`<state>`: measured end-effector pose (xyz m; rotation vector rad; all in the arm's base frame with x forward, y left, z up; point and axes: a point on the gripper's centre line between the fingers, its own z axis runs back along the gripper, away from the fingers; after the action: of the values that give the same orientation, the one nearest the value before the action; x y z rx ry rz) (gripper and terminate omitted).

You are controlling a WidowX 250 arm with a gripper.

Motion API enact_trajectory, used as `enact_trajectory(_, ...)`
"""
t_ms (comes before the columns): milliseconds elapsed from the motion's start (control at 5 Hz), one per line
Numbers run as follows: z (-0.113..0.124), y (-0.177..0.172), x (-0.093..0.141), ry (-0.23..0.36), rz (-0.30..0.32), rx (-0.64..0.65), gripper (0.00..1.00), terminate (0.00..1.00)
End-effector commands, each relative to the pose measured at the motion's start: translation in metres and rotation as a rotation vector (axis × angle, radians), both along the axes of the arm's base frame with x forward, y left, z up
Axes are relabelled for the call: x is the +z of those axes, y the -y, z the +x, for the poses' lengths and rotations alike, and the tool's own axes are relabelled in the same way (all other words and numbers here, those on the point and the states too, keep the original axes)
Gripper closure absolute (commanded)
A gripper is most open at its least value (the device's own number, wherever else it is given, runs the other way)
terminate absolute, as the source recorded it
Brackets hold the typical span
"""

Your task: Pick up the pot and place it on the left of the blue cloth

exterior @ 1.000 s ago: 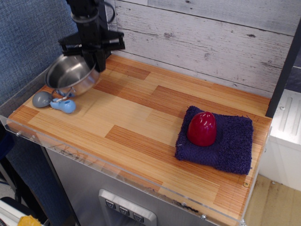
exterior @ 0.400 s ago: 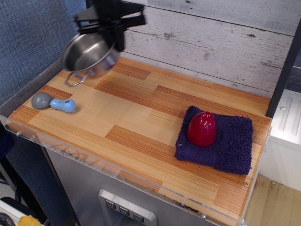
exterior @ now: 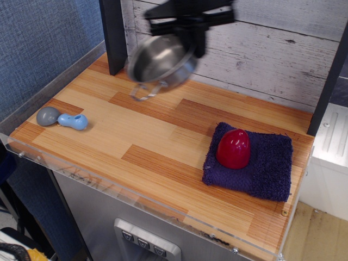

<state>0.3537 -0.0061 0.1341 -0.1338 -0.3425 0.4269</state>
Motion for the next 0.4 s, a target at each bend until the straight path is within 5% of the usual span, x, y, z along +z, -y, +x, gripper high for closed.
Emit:
enact_trajectory(0,-0.008,0.037,-0.003,0.019,0.025,-0.074,1.0,0.0)
enact_trajectory(200,-0.006,0.033,-0.016,-0.001,0.048,-0.063,1.0,0.0)
